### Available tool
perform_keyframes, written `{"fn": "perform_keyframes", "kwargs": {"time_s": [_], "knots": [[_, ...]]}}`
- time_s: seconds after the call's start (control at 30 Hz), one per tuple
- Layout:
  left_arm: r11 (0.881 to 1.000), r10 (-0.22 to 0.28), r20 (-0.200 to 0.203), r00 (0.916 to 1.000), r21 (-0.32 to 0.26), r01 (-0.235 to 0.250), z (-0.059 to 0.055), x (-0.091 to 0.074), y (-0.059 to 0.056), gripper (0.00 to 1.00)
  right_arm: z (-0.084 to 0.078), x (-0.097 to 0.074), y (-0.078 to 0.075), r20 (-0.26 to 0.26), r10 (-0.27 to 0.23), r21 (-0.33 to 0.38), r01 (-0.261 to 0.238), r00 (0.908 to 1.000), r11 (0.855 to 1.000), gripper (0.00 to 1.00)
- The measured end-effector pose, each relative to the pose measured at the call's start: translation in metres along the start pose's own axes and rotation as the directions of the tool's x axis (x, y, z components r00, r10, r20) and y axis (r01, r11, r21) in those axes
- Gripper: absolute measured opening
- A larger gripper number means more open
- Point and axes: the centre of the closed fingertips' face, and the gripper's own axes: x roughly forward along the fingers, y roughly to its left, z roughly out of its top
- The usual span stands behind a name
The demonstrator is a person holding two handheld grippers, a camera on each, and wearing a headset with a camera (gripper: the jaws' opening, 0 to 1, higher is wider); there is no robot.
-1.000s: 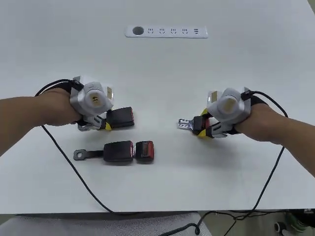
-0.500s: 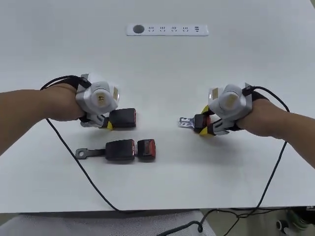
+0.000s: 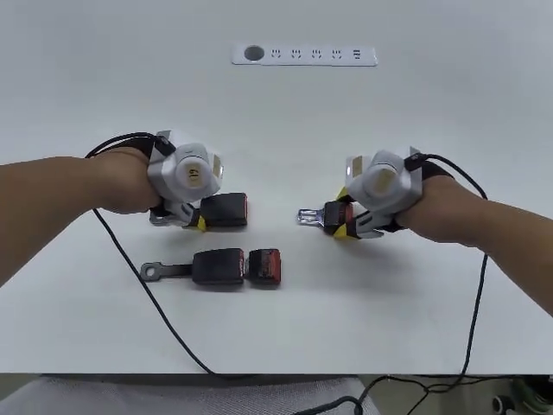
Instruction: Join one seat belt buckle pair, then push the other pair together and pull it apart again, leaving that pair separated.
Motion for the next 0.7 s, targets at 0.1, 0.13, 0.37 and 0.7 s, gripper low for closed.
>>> {"fn": "perform_keyframes", "kwargs": {"time_s": [0.1,0.13,0.37,0.7], "knots": [[1.000,-0.003,0.001,1.0000,-0.005,0.003,0.000,0.000,-0.001,0.31,0.015,0.011,0.000,0.013,0.003,-0.006,-0.003,0.9999,1.000,0.35],[1.000,-0.004,0.001,1.0000,-0.005,0.004,0.000,0.000,-0.001,0.30,0.019,0.014,0.001,0.013,0.003,-0.012,-0.003,0.9999,1.000,0.35],[1.000,-0.007,-0.009,0.9999,-0.001,0.007,-0.001,0.000,-0.002,0.30,0.046,0.032,-0.002,0.038,0.002,-0.014,-0.001,0.9993,1.000,0.35],[1.000,-0.012,-0.003,0.9999,-0.004,0.012,-0.001,0.001,-0.002,0.30,0.055,0.040,-0.003,0.031,0.007,-0.017,-0.007,0.9995,1.000,0.35]]}}
